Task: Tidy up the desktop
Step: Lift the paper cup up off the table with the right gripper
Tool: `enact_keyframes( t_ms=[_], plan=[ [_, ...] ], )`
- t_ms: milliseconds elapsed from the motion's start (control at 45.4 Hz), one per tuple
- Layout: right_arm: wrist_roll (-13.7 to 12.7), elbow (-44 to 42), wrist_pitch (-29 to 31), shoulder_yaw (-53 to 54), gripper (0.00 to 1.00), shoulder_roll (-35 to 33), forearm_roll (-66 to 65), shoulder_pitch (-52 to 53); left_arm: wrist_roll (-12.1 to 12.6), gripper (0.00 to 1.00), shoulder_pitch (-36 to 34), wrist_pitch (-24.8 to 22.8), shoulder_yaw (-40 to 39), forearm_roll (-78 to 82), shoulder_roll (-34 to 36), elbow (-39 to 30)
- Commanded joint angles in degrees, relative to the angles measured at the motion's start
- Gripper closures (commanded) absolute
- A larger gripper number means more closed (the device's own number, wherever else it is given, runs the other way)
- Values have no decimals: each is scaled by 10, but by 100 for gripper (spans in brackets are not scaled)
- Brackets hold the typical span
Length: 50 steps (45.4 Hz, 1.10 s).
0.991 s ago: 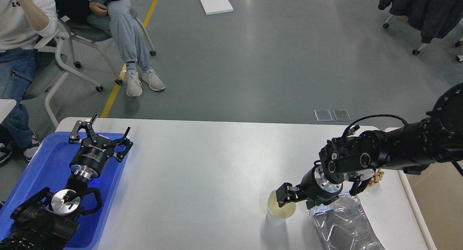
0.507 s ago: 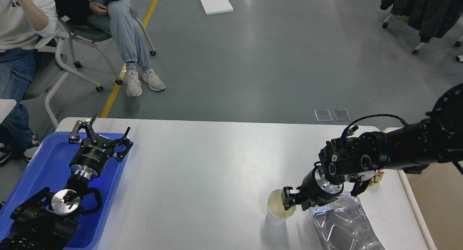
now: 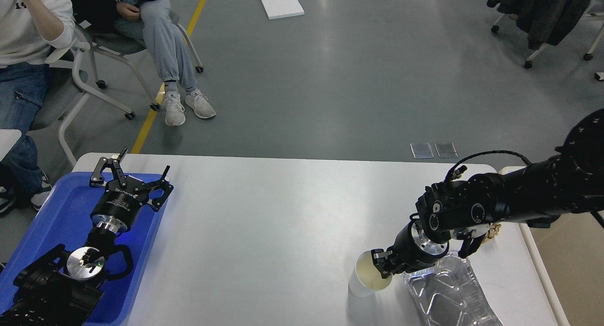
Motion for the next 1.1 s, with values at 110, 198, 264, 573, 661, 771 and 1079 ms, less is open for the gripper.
enact_keyframes(
  t_ms=[110, 198, 264, 573, 661, 771, 1079],
  plan=[
    [0, 9, 0, 1, 100, -2, 0, 9, 0, 0, 0, 0, 0, 0, 0, 0],
    [0, 28, 0, 1, 100, -5, 0, 33, 0, 0, 0, 0, 0, 0, 0, 0],
    [0, 46, 0, -3, 100, -8, 0, 58, 0, 0, 0, 0, 0, 0, -1, 0],
    [0, 130, 3, -34, 100, -20, 0, 192, 0, 0, 0, 0, 0, 0, -1, 0],
    [-2, 147, 8, -35, 100, -27, -1, 232, 1, 0, 0, 0, 0, 0, -1, 0],
    [-20, 155, 35, -35, 100, -51, -1, 273, 0, 0, 0, 0, 0, 0, 0, 0],
    [-23, 169, 132, -37, 100, -98, -1, 415, 0, 0, 0, 0, 0, 0, -1, 0]
  ],
)
